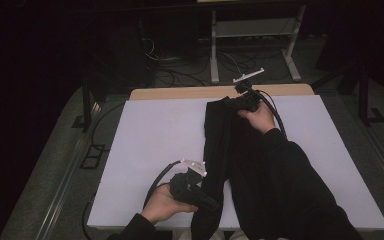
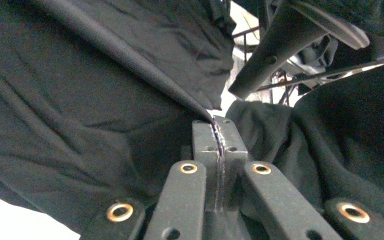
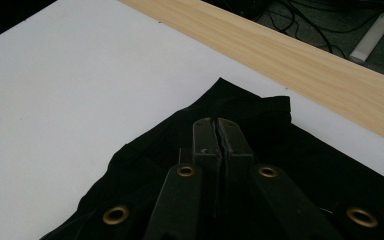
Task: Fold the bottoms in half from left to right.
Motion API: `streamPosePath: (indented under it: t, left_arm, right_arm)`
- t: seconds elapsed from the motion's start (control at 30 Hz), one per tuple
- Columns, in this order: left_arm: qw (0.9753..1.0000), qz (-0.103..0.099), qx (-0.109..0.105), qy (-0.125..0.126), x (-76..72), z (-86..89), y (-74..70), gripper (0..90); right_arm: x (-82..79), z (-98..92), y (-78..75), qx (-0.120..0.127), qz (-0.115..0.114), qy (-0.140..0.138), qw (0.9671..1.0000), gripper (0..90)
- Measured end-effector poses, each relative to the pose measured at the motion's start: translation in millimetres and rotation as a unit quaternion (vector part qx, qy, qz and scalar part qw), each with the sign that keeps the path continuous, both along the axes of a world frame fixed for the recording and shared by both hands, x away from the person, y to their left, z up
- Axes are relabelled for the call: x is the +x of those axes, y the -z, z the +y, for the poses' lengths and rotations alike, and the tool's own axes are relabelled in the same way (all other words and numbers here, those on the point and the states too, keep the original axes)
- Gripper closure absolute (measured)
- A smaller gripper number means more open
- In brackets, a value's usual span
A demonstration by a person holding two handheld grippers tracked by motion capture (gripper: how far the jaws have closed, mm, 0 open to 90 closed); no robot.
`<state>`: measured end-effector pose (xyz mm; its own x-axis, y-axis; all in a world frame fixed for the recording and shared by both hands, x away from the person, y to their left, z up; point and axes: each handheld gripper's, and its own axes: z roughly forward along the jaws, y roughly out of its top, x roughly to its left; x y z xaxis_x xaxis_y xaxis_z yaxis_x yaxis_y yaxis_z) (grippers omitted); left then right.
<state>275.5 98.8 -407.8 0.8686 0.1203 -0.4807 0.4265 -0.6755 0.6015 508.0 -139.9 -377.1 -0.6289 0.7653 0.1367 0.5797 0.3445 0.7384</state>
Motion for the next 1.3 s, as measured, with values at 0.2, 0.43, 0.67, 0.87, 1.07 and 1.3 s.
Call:
streamPosePath:
  t: [0.2, 0.43, 0.67, 0.87, 1.07, 1.3]
  left_arm:
    - [0.9998, -0.003, -0.018, -0.004, 1.1, -9.9, -2.2, 88.8]
    - [0.9995, -0.005, -0.029, -0.014, -1.5, -23.3, 0.9, 88.8]
    - [0.9989, -0.007, -0.034, -0.031, -8.1, -35.8, 4.3, 88.8]
    - [0.999, -0.009, -0.029, -0.033, -12.5, -49.3, 6.7, 88.8]
    - [0.9994, -0.007, -0.025, -0.021, -9.9, -65.3, 5.7, 88.8]
    - [0.9995, 0.003, -0.018, -0.025, -2.4, -85.1, 5.7, 88.8]
  right_arm:
    - [4.0, -4.0, 0.2, -0.003, 0.008, -0.006, 0.9999, 86.7]
    - [6.6, -6.7, 2.7, -0.02, 0.013, -0.02, 0.9995, 86.7]
    - [5.9, -15.8, 1.6, -0.026, 0.007, -0.027, 0.9993, 86.7]
    - [1.8, -22.4, 0.9, -0.037, 0.0, -0.027, 0.9989, 86.7]
    - [3.3, -27.4, -1.6, -0.037, -0.013, -0.036, 0.9986, 86.7]
    - [13.5, -34.6, 5.3, -0.046, -0.004, -0.035, 0.9983, 86.7]
